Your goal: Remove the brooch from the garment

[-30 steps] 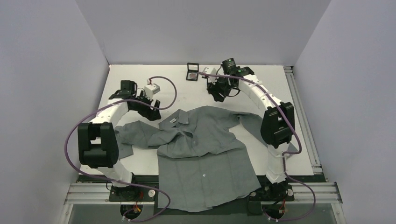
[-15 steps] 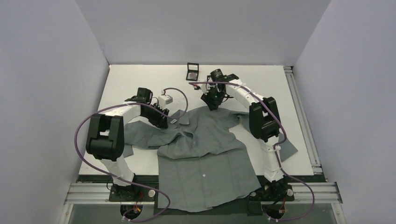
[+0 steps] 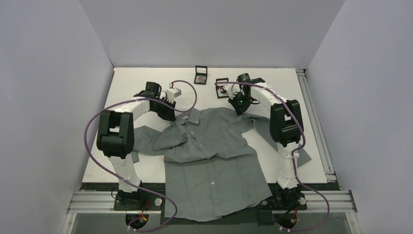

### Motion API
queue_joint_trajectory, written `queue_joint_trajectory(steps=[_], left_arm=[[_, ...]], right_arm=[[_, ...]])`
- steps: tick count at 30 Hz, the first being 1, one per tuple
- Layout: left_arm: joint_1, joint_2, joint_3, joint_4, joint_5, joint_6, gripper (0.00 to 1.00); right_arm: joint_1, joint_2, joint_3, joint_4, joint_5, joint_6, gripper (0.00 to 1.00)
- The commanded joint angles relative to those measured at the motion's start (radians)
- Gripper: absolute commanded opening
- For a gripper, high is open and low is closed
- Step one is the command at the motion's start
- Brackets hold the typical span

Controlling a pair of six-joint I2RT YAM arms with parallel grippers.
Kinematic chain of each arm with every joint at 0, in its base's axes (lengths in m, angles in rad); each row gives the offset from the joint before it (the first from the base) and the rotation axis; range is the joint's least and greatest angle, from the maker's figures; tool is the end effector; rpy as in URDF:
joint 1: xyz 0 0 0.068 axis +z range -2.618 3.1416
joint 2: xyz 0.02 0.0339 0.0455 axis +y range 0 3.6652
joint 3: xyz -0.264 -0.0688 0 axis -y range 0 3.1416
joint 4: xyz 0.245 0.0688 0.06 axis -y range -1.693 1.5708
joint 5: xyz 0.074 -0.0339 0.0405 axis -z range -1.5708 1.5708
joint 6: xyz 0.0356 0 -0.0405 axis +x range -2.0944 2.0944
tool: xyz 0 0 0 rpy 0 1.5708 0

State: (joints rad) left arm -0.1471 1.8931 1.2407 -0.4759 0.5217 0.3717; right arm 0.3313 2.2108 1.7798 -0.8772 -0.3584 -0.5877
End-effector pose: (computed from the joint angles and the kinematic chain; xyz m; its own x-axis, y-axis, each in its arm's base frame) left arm 0.3729 -0.0732 0.1681 -0.7101 0.4235 -0.5625 0.6397 0.7218 -0.2641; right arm 0.4245 0.1592 0.1738 -0.5434 -0.7360 -0.4039 -0.8315 0.5381 0.1380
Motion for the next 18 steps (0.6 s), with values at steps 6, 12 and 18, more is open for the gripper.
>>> queue_joint_trajectory(steps=[6,12,18], left_arm=[[-0.014,0.147,0.267,0.133,-0.102,-0.068,0.00],[-0.031,0.212,0.345,0.224,-0.164,-0.055,0.00],[-0.020,0.216,0.409,0.203,-0.233,-0.051,0.45]], right_arm=[[-0.068,-0.141,-0.023,0.151,0.112,0.029,0.00],[-0.091,-0.115,0.039,0.072,0.110,0.025,0.10],[-0.152,-0.139,0.032,0.005,0.101,-0.001,0.30]])
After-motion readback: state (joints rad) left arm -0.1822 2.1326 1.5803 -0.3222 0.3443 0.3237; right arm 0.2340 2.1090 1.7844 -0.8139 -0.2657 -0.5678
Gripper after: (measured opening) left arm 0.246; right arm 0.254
